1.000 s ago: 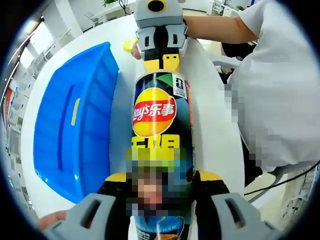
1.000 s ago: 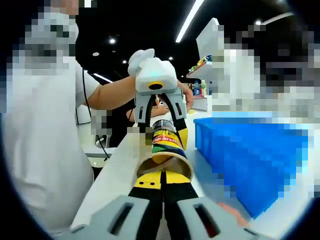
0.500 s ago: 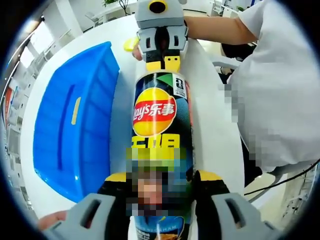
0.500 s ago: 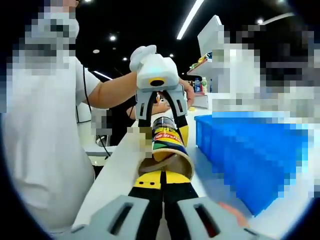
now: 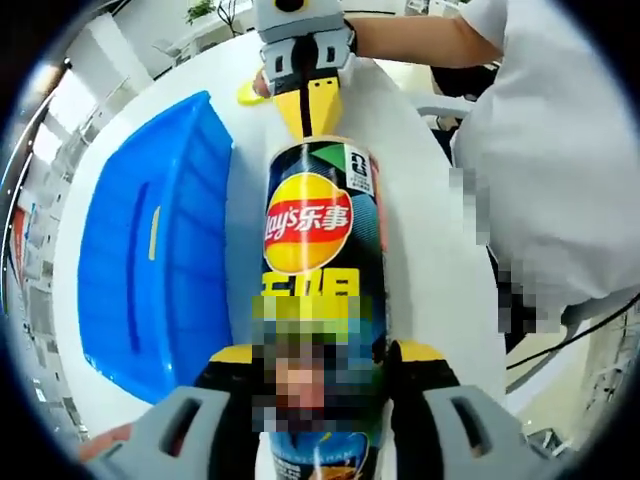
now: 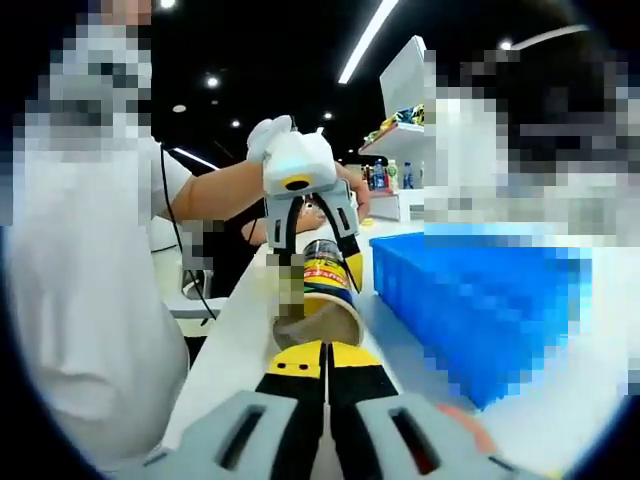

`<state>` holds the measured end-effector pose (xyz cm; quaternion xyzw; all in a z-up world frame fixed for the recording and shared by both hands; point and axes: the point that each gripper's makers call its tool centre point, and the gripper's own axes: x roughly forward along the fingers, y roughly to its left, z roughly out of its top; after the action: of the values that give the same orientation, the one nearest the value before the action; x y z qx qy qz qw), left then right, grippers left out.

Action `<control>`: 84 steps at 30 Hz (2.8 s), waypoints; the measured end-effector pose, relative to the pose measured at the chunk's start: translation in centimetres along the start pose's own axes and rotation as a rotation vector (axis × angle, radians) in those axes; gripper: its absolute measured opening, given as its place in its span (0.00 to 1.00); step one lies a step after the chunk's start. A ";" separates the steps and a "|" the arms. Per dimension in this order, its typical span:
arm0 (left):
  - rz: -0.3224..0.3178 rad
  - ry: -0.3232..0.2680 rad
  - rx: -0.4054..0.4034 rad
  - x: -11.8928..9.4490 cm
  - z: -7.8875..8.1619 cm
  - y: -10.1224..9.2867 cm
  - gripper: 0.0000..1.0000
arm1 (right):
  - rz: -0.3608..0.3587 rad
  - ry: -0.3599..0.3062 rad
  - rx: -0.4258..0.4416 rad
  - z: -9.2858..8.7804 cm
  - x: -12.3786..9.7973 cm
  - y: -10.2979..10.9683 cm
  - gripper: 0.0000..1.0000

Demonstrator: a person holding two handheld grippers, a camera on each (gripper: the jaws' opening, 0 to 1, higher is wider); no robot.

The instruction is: Open the lid of the chip container on the table, take out the chips, place them into the box in front of the container, and close the lid

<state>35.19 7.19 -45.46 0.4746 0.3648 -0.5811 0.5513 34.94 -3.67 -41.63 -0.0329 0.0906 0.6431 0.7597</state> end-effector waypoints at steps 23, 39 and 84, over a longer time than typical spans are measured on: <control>0.004 -0.004 0.037 -0.5 1.8 0.2 0.53 | -0.021 -0.052 0.022 0.9 -1.3 0.3 0.02; 0.006 0.021 0.068 -0.1 2.5 0.4 0.48 | -0.038 -0.063 0.026 0.9 -2.1 0.2 0.02; 0.097 -0.153 -0.002 -2.2 5.4 0.5 0.46 | -0.110 -0.119 0.051 1.5 -4.1 -0.3 0.02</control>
<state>34.77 2.68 -41.83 0.4455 0.2988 -0.5878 0.6056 34.78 -7.44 -39.45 0.0198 0.0597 0.5987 0.7985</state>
